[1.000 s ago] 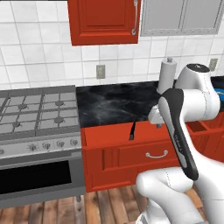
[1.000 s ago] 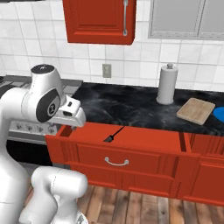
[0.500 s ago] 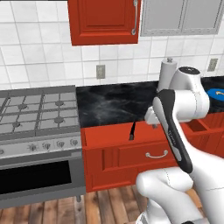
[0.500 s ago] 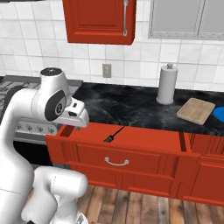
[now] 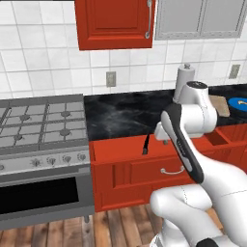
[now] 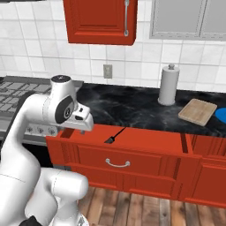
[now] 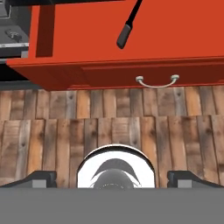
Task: Pick up the knife from the drawer and place it on the cutting board. Then place the meat from the plate to the cutting board.
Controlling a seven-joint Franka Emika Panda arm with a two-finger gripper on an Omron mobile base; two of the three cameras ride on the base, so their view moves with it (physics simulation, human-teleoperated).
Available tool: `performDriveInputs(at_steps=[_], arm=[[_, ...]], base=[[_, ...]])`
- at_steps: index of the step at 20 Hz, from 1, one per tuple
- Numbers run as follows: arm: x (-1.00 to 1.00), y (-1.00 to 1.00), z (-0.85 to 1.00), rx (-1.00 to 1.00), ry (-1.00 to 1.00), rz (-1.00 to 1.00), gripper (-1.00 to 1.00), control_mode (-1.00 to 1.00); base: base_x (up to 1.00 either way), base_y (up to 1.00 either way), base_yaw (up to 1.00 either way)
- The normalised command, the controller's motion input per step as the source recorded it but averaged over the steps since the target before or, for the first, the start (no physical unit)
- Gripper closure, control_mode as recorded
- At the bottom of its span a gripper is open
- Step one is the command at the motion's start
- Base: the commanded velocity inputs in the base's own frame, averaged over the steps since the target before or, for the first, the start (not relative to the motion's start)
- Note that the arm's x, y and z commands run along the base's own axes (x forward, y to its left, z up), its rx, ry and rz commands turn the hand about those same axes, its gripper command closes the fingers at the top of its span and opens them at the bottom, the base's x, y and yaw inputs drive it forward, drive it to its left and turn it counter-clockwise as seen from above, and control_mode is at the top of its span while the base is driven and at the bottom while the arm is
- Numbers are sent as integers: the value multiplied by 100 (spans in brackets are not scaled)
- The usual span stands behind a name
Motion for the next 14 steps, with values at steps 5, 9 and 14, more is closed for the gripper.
performDriveInputs(at_steps=[5,9,14], arm=[[37,0,-32,0,1,0,-100,-100],[40,-1,-31,0,1,0,-100,-100],[39,-5,-27,0,1,0,-100,-100]], base=[[0,0,0],[0,0,0],[0,0,0]])
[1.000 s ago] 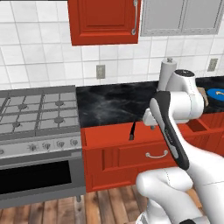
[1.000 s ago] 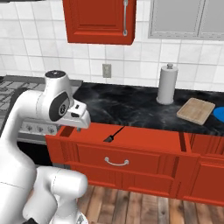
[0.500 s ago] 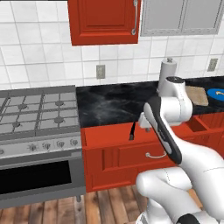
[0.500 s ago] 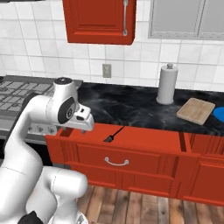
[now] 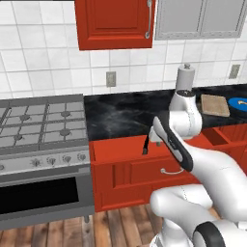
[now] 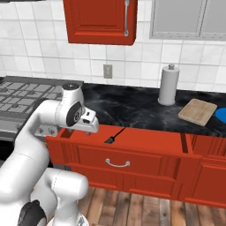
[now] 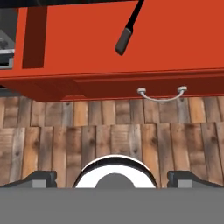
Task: Pick up the knife from the drawer and place it on the cutting board. Then place the meat from the plate to the cutting board.
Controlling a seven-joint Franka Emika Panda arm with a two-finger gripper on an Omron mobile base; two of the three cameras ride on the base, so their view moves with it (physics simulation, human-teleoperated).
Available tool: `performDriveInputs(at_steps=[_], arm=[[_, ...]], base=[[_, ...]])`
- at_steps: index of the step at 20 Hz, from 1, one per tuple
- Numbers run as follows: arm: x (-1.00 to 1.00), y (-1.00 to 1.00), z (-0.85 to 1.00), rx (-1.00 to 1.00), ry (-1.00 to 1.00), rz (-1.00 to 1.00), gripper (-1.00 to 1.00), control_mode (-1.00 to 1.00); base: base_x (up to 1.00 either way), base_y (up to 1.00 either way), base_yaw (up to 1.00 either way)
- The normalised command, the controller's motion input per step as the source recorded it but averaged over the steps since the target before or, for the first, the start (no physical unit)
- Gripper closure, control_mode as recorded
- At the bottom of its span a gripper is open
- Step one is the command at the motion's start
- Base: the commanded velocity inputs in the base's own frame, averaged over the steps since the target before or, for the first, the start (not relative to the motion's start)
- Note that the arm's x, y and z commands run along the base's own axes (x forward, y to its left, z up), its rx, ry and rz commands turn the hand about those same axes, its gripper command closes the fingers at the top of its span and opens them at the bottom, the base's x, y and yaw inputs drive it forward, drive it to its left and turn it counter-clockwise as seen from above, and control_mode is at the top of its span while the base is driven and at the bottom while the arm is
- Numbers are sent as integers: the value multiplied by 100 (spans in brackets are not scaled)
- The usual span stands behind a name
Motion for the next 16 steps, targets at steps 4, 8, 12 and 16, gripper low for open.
performDriveInputs(at_steps=[4,8,12,16], arm=[[30,-7,-28,0,-2,0,-100,-100],[29,-1,-28,0,-12,0,-100,-100],[42,0,-26,0,-2,0,-100,-100],[46,0,-22,0,0,0,-100,-100]], base=[[0,0,0],[0,0,0],[0,0,0],[0,0,0]])
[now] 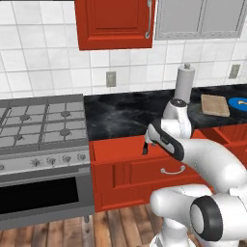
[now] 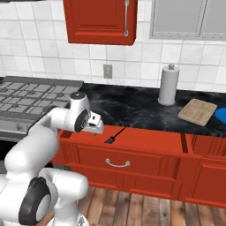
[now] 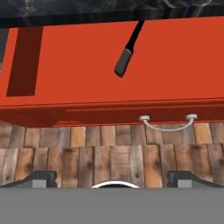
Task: Pick up the knife from the drawer and place it on the cutting board. Then place the meat from the plate to the cutting board.
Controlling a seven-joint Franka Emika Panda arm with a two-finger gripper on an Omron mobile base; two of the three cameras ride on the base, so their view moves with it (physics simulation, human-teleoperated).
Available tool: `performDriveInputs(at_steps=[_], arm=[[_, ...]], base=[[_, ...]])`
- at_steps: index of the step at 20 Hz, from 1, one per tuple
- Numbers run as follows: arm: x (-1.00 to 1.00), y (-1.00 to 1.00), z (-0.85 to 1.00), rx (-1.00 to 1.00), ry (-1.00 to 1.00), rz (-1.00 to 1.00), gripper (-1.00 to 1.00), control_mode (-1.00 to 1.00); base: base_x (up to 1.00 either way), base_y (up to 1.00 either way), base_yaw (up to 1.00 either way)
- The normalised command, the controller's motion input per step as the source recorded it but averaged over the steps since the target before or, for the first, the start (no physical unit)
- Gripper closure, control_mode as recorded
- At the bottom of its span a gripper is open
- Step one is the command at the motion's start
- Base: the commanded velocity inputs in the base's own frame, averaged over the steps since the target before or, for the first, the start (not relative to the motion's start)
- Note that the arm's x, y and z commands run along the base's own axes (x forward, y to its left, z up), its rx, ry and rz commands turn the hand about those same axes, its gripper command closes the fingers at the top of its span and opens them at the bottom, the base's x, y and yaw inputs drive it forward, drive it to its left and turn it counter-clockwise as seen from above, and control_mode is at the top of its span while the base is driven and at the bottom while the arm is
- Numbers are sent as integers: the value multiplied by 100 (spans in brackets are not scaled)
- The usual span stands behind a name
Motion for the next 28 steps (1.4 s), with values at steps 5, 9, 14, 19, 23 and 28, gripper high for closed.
performDriveInputs(at_steps=[5,9,14,19,23,28], arm=[[43,0,-17,0,1,0,-100,-100],[40,0,-16,0,5,0,-100,-100],[35,0,-19,0,6,0,-100,-100],[34,0,-27,0,2,0,-100,-100],[41,0,-26,0,2,0,-100,-100],[21,-1,-24,0,1,0,-100,-100]], base=[[0,0,0],[0,0,0],[0,0,0],[0,0,0],[0,0,0],[0,0,0]])
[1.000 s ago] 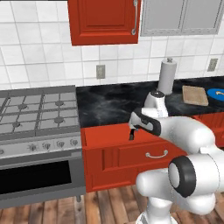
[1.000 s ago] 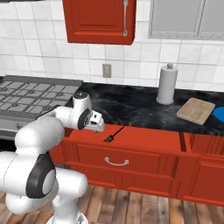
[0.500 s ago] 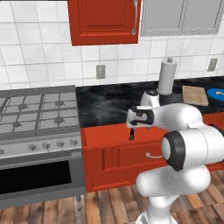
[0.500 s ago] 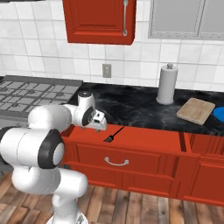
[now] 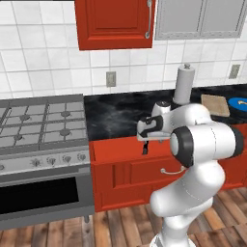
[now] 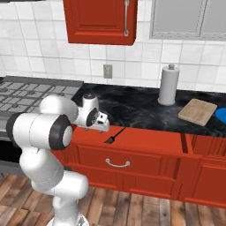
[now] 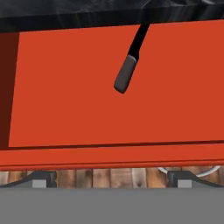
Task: Pick up the knife from the drawer and place it on the cutting board. Then place the meat from the plate to the cutting board.
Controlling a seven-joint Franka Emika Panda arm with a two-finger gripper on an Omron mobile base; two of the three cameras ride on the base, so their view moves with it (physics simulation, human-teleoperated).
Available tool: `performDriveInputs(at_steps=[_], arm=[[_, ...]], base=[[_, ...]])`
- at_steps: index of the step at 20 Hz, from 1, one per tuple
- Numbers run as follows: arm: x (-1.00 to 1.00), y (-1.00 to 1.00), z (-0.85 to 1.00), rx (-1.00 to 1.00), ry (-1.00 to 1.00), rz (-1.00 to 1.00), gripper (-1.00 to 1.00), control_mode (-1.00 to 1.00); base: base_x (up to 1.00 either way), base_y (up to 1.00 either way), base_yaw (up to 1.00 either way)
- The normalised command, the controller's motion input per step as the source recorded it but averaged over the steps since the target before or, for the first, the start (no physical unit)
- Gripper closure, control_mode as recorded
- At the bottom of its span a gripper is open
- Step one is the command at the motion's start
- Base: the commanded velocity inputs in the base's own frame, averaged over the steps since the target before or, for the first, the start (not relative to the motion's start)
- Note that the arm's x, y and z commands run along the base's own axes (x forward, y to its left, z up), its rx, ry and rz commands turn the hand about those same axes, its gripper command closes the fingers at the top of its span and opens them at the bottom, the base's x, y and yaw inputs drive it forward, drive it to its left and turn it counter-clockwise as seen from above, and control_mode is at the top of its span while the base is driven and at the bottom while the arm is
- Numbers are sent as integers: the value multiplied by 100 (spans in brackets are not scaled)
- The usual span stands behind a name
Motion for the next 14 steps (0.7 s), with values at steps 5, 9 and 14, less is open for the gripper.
performDriveInputs(at_steps=[5,9,14], arm=[[2,-7,-32,2,6,0,-100,-100],[6,-6,-35,2,7,0,-100,-100],[18,-1,-31,0,2,0,-100,-100]], base=[[0,0,0],[0,0,0],[0,0,0]])
